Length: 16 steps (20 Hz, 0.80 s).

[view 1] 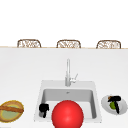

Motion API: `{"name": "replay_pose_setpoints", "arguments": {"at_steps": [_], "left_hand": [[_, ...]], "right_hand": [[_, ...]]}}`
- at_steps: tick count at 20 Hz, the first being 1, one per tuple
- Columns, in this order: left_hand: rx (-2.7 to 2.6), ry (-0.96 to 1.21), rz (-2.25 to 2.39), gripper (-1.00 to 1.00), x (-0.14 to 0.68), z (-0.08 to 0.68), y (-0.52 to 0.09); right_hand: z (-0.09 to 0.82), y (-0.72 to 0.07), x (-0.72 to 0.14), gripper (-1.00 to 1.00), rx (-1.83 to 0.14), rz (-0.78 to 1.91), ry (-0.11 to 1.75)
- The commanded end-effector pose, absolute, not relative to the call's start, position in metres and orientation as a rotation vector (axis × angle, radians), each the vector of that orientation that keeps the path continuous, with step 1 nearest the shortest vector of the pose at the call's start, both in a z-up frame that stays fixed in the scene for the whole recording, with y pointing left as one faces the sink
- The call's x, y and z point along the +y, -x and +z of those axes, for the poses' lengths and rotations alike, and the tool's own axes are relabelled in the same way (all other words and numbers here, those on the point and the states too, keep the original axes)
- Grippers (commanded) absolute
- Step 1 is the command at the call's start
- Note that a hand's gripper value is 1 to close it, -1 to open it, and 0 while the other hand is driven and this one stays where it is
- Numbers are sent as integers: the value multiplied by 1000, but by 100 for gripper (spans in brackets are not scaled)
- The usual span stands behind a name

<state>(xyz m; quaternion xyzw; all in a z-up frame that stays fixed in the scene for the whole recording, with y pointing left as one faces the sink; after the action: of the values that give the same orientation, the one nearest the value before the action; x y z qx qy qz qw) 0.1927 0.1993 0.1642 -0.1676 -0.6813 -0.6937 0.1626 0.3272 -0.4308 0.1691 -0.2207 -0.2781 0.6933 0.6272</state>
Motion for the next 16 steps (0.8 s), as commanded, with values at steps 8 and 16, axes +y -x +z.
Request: {"name": "replay_pose_setpoints", "arguments": {"at_steps": [8,16], "left_hand": [[-1944,478,-1979,0,199,164,-193],[-1944,478,-1979,0,199,164,-193]], "right_hand": [[155,-343,-441,100,-750,1616,670],[161,-353,-436,-100,-763,1577,624]]}}
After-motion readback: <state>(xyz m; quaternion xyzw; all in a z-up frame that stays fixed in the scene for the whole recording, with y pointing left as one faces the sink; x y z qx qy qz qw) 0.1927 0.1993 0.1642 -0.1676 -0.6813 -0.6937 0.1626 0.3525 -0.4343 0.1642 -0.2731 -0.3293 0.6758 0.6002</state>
